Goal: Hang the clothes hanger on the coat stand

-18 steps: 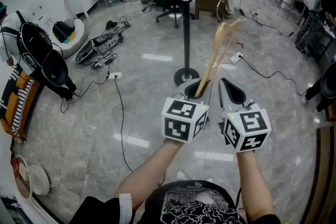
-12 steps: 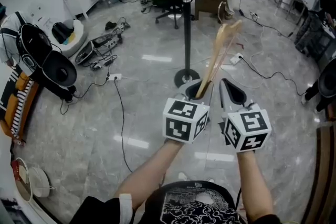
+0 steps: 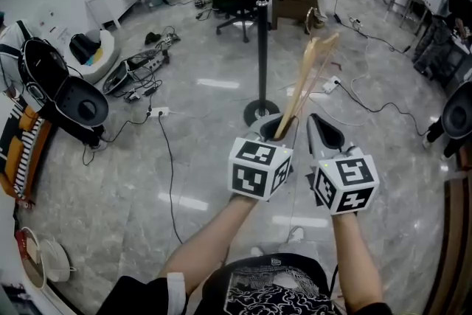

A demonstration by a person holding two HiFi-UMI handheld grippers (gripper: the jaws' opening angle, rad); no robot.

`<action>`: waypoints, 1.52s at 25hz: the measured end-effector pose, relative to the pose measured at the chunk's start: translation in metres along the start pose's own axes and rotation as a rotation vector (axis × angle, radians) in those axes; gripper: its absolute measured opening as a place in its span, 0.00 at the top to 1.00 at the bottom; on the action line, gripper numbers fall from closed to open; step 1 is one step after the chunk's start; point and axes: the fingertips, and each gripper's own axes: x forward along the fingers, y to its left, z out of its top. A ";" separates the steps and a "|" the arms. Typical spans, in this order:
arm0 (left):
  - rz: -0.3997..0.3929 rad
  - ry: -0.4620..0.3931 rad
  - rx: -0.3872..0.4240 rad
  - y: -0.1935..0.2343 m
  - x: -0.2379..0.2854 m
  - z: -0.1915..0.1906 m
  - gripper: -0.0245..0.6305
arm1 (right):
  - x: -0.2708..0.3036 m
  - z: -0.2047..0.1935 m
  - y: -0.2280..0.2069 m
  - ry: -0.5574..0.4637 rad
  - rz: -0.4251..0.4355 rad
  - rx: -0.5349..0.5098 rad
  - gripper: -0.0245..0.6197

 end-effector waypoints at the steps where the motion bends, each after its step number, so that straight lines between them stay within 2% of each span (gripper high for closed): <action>1: -0.001 0.002 -0.001 0.002 0.004 0.000 0.90 | 0.004 0.000 -0.003 0.001 0.002 0.000 0.96; 9: 0.035 0.007 0.001 0.014 0.059 0.011 0.90 | 0.041 0.000 -0.048 0.006 0.043 0.002 0.96; 17: 0.086 0.008 -0.008 0.015 0.137 0.042 0.90 | 0.079 0.017 -0.120 0.006 0.101 0.008 0.96; 25: 0.109 0.032 -0.014 0.011 0.197 0.047 0.90 | 0.106 0.017 -0.179 0.011 0.137 0.026 0.96; 38: 0.158 0.037 -0.037 0.024 0.247 0.052 0.90 | 0.139 0.017 -0.222 0.012 0.187 0.011 0.96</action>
